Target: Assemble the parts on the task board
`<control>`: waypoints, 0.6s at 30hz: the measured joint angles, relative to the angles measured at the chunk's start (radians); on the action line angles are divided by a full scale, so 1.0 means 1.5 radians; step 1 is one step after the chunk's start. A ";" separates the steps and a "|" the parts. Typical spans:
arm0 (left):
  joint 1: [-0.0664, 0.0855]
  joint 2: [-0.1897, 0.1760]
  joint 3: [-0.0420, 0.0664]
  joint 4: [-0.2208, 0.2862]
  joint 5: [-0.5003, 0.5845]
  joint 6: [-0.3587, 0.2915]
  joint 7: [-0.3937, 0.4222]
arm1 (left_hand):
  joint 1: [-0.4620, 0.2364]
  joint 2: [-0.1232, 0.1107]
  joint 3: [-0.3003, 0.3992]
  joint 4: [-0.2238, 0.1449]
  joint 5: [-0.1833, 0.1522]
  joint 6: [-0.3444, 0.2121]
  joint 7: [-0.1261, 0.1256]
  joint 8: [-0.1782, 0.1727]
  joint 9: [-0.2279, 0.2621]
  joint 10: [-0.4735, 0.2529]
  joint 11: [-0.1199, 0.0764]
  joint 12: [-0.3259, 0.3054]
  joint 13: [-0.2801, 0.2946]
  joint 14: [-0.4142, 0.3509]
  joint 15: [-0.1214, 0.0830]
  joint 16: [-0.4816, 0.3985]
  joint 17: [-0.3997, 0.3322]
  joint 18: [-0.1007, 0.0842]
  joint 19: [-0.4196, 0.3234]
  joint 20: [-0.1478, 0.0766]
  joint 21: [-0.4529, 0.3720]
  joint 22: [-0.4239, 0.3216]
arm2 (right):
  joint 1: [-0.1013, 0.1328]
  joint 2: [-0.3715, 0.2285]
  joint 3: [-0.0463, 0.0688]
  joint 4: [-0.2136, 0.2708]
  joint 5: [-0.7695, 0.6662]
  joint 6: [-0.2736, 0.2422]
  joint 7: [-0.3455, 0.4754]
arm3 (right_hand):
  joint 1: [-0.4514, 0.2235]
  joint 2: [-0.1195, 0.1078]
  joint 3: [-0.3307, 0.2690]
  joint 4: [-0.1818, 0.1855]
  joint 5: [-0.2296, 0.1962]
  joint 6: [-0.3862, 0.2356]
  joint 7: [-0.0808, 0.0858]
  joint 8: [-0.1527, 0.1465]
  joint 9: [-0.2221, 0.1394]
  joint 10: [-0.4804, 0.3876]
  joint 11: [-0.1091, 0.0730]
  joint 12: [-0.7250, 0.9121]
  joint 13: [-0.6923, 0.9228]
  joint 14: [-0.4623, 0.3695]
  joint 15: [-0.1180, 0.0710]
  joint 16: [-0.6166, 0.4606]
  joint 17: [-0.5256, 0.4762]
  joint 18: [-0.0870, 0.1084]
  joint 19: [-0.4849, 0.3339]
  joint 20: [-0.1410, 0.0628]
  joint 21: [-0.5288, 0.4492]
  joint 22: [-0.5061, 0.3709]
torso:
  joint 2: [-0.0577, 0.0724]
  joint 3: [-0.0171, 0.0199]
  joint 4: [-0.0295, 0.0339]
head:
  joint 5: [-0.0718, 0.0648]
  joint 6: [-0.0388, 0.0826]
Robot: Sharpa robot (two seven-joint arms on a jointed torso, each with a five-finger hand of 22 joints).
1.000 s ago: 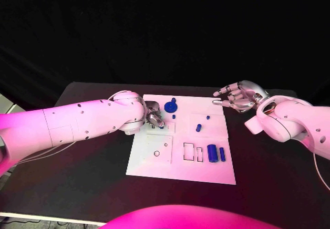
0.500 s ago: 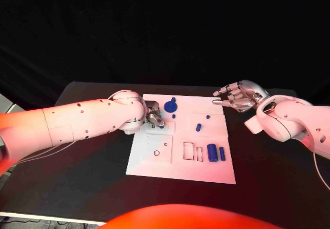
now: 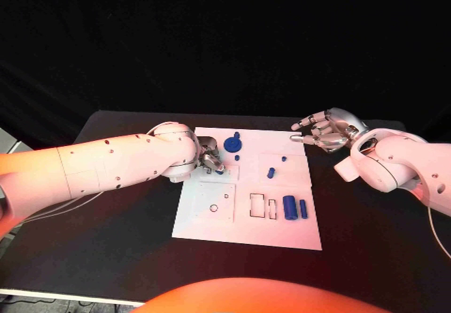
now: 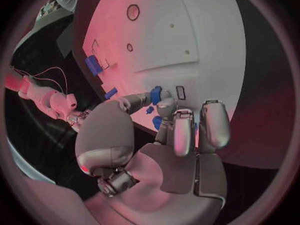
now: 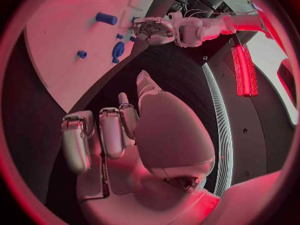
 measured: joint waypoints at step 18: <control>0.000 -0.001 -0.001 -0.003 0.003 -0.001 -0.002 | -0.004 0.001 -0.050 0.033 0.000 0.010 -0.011 0.002 0.012 0.000 0.000 0.003 -0.003 0.000 0.000 0.000 0.000 0.000 0.000 0.000 0.000 0.000 | 0.000 0.000 0.000 0.000 0.001 0.001 0.000 | 0.000 0.000 -0.002 0.002 0.000 0.000 0.000 0.000 0.000 -0.002 0.002 0.000 0.000 0.000 0.000 0.000 0.000 0.000 0.000 0.000 0.000 0.000 | 0.000 0.0001 -0.0001 | -0.001 0.001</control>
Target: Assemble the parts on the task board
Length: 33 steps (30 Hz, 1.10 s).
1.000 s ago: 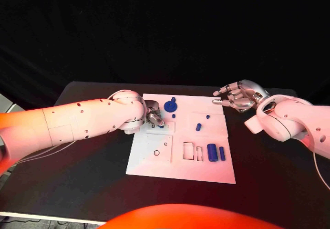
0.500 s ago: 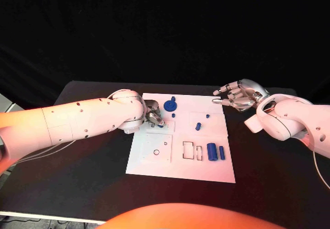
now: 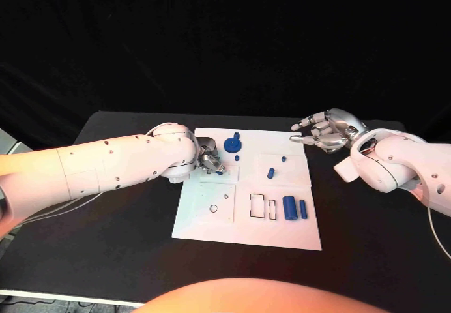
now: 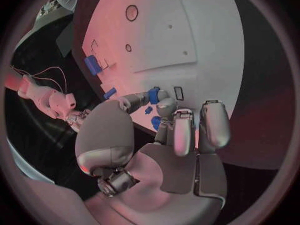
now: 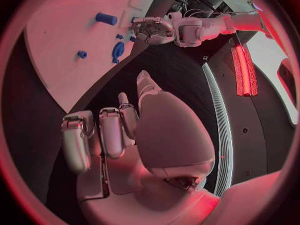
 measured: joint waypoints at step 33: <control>0.001 -0.002 0.001 -0.004 0.038 -0.002 0.000 | 0.051 0.040 -0.019 0.015 -0.002 -0.019 0.008 0.004 -0.012 -0.010 0.002 0.003 -0.021 0.000 0.000 0.000 0.000 0.000 0.002 -0.002 -0.006 -0.004 | 0.000 -0.002 0.000 0.001 0.000 0.000 0.000 | 0.000 0.000 -0.002 0.002 0.000 0.000 0.000 0.003 0.000 0.000 0.000 0.000 0.000 0.000 0.000 -0.004 -0.001 0.000 0.000 0.000 0.000 0.000 | 0.000 0.0001 0.0001 | -0.003 -0.002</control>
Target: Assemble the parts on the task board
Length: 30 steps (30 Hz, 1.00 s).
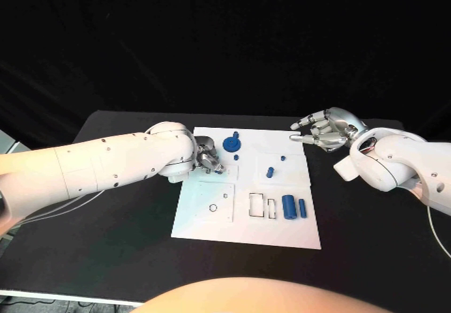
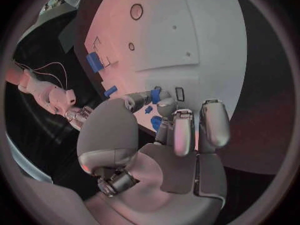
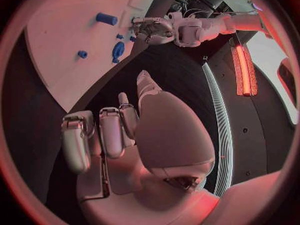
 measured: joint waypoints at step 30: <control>0.075 0.029 0.010 -0.049 0.096 0.147 -0.024 | 0.020 0.014 0.008 -0.015 -0.119 -0.010 0.010 -0.009 -0.011 -0.014 0.007 -0.010 -0.024 0.000 0.000 0.000 0.000 0.000 -0.007 0.006 -0.004 -0.007 | 0.000 0.004 0.000 -0.006 0.000 0.002 -0.001 | 0.000 0.000 0.000 0.000 0.000 0.000 0.000 0.000 0.000 0.000 0.000 0.000 0.000 0.000 0.000 0.000 0.000 0.000 0.000 0.000 0.000 0.000 | 0.000 0.0004 -0.0003 | 0.000 0.002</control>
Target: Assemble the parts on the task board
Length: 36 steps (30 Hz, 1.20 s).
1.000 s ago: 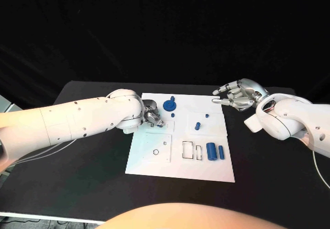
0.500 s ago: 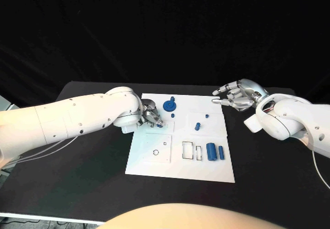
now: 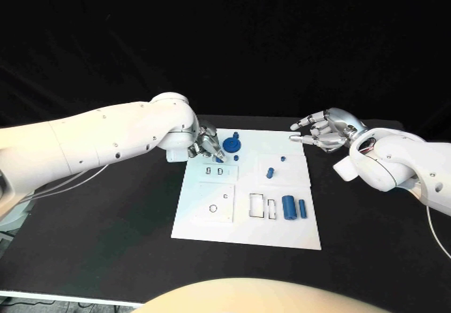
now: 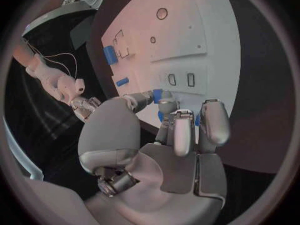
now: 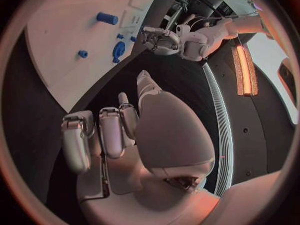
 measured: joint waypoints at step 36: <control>0.047 0.129 -0.091 -0.153 0.047 0.183 -0.020 | 0.037 0.037 -0.090 -0.017 -0.004 -0.002 0.007 -0.033 -0.019 0.001 0.005 0.007 0.017 0.000 0.005 0.003 0.000 0.000 -0.002 0.007 -0.004 0.012 | 0.000 0.008 0.000 -0.004 0.000 0.000 -0.002 | 0.000 0.000 -0.003 -0.003 0.000 -0.002 -0.002 0.000 0.000 0.000 0.000 0.000 0.000 0.000 0.000 0.000 -0.001 0.000 0.000 0.000 0.000 0.000 | 0.000 -0.0008 0.0007 | 0.006 -0.015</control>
